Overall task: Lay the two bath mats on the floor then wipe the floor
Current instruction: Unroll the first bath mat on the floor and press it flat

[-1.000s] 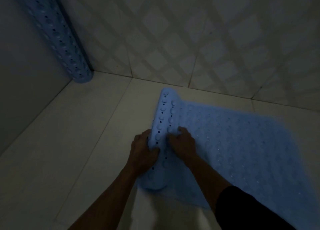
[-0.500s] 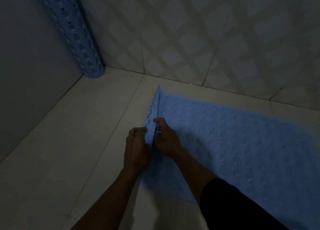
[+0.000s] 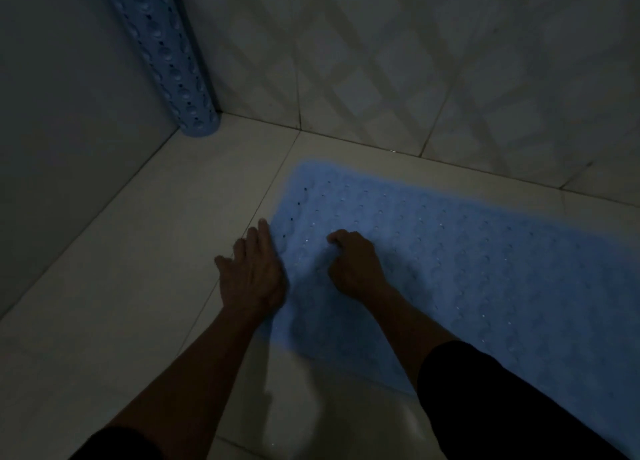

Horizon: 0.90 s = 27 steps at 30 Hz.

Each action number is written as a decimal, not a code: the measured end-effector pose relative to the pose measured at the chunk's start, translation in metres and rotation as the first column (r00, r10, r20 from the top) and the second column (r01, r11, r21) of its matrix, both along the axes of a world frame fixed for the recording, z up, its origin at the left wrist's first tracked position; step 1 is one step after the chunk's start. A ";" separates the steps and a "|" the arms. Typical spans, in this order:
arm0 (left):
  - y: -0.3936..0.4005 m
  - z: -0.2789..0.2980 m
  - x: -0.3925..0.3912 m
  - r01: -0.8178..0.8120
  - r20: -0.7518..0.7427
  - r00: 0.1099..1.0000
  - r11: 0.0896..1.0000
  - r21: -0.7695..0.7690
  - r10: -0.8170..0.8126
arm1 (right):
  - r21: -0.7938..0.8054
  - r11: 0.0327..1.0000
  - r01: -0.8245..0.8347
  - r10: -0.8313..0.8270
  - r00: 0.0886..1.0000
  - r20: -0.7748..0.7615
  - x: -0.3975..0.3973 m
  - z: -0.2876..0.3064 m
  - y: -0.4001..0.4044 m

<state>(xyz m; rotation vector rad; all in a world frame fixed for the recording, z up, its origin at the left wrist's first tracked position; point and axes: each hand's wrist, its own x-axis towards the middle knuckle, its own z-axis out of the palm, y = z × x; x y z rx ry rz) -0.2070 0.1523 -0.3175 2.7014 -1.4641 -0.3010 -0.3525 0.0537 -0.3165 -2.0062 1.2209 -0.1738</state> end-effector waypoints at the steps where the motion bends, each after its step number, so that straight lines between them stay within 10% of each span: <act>1: 0.000 -0.001 0.002 0.026 0.035 0.999 1.000 0.018 -0.026 | -0.022 1.000 -0.008 0.008 1.000 -0.003 -0.001 -0.002 0.000; 17: -0.133 -0.032 -0.003 0.291 -0.011 0.956 0.955 -0.061 -0.293 | -0.297 0.946 -0.132 0.007 0.922 -0.388 -0.026 -0.035 -0.109; 27: -0.139 -0.055 -0.001 0.325 0.063 0.945 0.940 -0.103 -0.320 | -0.437 0.886 -0.156 -0.018 0.929 -0.370 -0.035 -0.054 -0.102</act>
